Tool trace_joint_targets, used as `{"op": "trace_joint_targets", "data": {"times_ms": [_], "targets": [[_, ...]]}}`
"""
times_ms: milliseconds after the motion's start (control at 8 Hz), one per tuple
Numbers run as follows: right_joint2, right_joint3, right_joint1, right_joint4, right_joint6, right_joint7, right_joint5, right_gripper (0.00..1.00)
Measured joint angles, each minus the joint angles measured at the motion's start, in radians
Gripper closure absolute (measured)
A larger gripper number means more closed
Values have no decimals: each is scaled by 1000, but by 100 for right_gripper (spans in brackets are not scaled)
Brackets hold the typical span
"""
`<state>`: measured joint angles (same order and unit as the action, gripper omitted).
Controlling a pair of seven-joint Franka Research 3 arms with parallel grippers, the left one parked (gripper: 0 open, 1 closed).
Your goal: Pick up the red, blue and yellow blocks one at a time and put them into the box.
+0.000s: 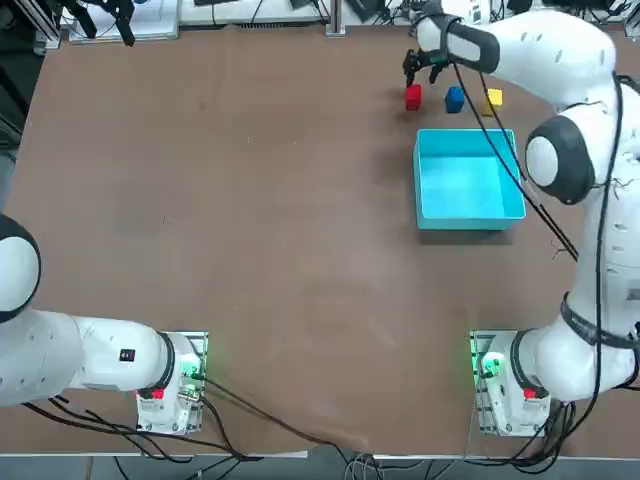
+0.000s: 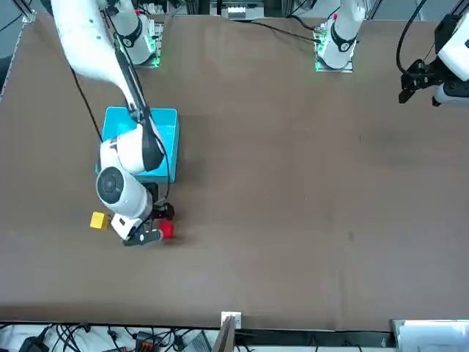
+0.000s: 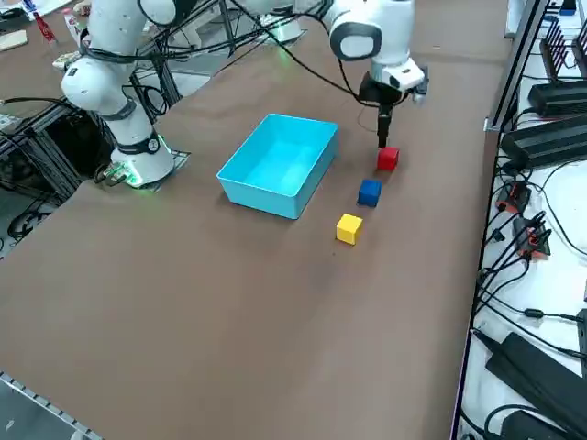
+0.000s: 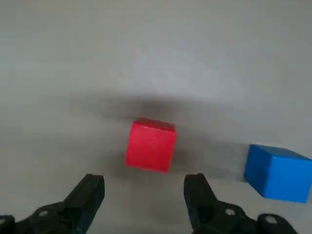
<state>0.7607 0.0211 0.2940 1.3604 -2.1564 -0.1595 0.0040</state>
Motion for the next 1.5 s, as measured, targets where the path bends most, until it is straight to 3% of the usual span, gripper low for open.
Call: {"op": "trace_joint_targets", "data": {"times_ms": [1125, 1500], "targets": [[99, -1, 4, -5, -119, -3, -42, 4], [108, -8, 4, -11, -124, -37, -42, 30]]}}
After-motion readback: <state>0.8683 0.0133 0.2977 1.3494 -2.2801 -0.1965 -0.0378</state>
